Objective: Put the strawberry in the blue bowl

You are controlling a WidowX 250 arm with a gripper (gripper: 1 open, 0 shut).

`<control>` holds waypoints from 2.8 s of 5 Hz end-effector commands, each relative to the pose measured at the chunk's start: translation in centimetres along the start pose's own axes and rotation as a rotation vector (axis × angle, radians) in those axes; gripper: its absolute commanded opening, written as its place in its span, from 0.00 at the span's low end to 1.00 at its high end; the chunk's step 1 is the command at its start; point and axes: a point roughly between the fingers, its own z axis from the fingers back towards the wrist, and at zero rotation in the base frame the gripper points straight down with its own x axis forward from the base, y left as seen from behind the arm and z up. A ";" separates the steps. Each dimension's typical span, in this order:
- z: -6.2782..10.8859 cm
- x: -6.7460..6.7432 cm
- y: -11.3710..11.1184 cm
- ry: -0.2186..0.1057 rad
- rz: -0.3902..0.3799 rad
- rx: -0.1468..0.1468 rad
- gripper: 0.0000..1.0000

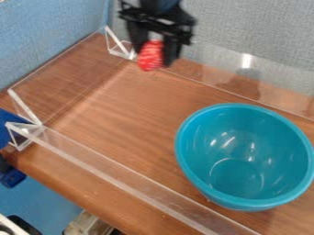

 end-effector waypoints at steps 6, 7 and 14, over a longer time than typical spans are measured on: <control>-7.5 9.0 3.6 0.028 0.010 0.009 0.00; -8.7 9.7 3.9 0.033 0.006 0.009 0.00; -9.8 9.5 4.6 -0.009 -0.038 -0.005 0.00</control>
